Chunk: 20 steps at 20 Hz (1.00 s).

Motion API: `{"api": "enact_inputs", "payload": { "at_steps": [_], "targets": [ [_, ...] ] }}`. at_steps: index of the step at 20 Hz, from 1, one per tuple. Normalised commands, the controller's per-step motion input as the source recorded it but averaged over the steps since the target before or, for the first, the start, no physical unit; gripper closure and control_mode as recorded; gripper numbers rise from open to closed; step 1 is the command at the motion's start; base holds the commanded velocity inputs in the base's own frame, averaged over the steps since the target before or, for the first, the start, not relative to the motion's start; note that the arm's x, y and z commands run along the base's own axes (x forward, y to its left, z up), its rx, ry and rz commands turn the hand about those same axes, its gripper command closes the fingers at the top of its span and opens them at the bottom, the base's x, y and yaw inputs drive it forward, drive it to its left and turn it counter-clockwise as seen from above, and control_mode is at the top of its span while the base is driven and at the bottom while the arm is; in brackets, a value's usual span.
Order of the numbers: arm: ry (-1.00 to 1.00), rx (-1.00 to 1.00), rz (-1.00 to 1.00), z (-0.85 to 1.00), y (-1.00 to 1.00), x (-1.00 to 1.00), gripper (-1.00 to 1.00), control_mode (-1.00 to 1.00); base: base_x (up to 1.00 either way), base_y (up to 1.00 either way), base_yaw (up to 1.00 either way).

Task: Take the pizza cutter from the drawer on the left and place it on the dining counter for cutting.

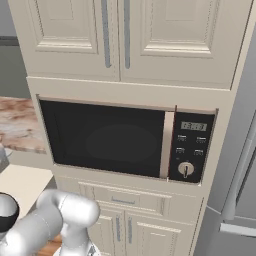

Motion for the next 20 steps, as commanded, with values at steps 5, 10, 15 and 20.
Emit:
{"api": "enact_inputs", "payload": {
  "at_steps": [5, 10, 15, 20],
  "targets": [
    [-0.07, 0.00, 0.00, 0.46, -0.79, -0.51, 1.00, -1.00, 0.00, 0.00, 0.00],
    [0.00, 0.00, 0.00, 0.48, -0.78, -0.26, 1.00, -1.00, 0.00, 0.00, 0.00],
    [0.00, 0.00, 0.00, 0.43, -0.73, -0.01, 1.00, -1.00, 0.00, 0.00, 0.00],
    [0.00, 0.00, 0.00, 0.34, -0.80, 0.00, 1.00, -1.00, 0.00, 0.00, 0.00]
  ]
}}
